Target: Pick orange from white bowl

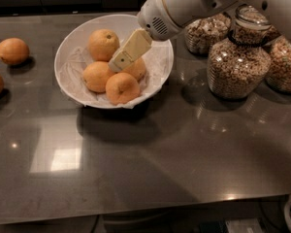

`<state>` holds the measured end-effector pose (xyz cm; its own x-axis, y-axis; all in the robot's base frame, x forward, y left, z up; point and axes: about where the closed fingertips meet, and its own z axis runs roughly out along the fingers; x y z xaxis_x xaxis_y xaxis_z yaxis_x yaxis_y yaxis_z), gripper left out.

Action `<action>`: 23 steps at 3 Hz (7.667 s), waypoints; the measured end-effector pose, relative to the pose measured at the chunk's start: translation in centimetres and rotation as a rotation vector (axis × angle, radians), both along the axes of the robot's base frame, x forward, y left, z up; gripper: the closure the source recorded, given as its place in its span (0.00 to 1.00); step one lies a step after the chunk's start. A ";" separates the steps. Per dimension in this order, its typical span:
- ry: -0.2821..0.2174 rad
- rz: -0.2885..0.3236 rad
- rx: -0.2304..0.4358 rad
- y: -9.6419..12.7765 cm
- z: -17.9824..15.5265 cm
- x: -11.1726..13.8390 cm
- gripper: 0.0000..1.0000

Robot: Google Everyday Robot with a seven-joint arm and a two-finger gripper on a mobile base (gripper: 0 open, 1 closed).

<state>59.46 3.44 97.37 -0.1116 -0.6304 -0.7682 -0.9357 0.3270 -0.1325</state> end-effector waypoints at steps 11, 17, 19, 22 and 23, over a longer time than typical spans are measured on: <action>-0.040 -0.277 0.105 6.1 -2.7 6.1 0.00; -0.057 -0.270 0.099 6.5 -3.7 6.6 0.08; -0.057 -0.270 0.099 6.5 -3.7 6.6 0.00; -0.066 -0.280 0.087 6.5 -4.1 7.0 0.16; -0.072 -0.288 0.074 6.4 -4.5 7.3 0.14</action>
Offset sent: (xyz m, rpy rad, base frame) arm 0.0080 0.0104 -0.0063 0.0429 0.0329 -0.0109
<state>66.79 9.82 92.85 -0.2207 -0.5233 -0.8231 -0.7923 0.5884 -0.1616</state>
